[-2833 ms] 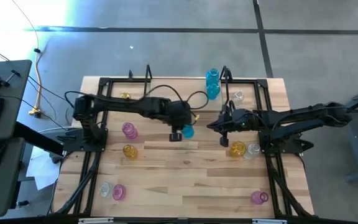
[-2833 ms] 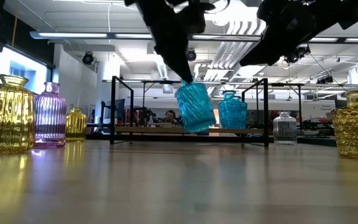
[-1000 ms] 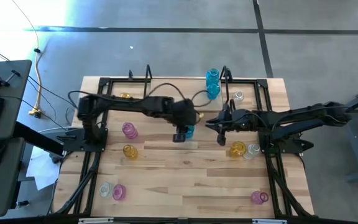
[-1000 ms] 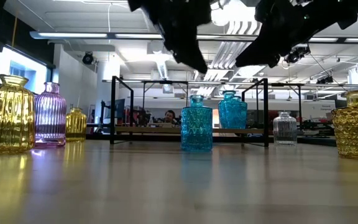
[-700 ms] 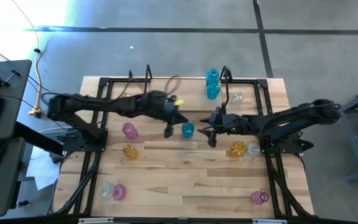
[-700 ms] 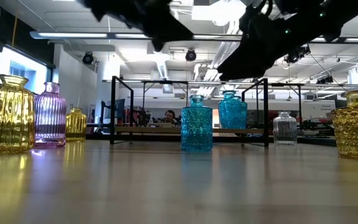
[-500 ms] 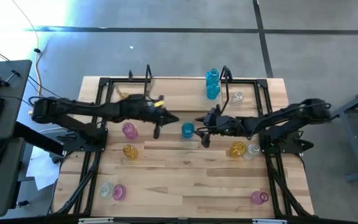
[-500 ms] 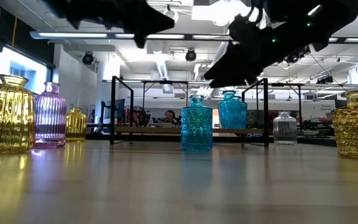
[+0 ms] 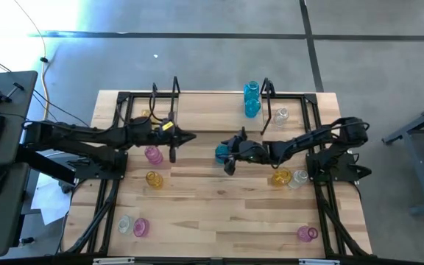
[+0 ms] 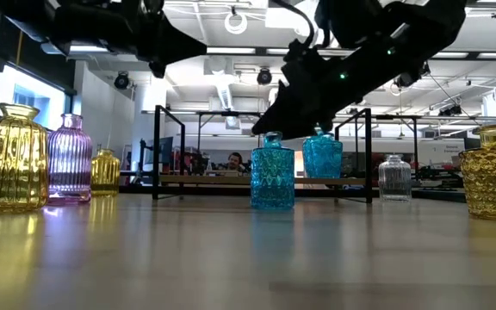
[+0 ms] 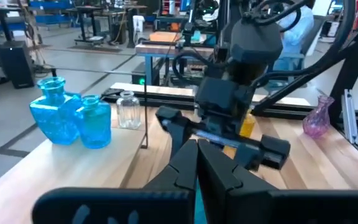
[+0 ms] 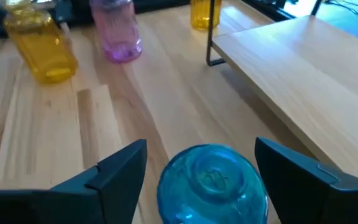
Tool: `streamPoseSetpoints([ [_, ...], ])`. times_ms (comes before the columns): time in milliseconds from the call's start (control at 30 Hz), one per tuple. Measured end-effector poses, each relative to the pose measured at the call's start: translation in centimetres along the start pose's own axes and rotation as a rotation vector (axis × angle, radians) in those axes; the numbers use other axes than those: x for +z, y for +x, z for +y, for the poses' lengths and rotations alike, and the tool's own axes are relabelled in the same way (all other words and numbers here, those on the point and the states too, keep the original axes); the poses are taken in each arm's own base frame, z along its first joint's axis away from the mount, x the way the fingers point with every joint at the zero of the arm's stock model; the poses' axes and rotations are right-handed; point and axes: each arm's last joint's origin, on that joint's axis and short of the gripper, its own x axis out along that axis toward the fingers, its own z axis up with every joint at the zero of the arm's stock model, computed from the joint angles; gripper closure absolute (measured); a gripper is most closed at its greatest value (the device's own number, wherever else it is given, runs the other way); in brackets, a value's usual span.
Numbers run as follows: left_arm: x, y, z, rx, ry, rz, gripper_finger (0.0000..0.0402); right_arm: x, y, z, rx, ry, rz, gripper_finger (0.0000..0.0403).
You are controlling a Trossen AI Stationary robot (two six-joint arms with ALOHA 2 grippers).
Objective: Sort vases onto shelf
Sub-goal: Put the blue vase on the shelf aligned with the other blue vases
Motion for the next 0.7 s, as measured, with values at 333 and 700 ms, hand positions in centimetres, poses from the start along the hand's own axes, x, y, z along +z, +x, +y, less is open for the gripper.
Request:
streamPoseSetpoints([
  [333,-0.5,-0.1,0.0,0.003,-0.008,0.018,0.0401,-0.4,0.1,-0.2,-0.036,0.049,0.030,0.0255],
  [700,-0.6,-0.1,0.0,0.003,-0.008,0.022,0.0401,1.9,-2.3,-1.3,-0.072,0.070,-0.011,0.0313],
])
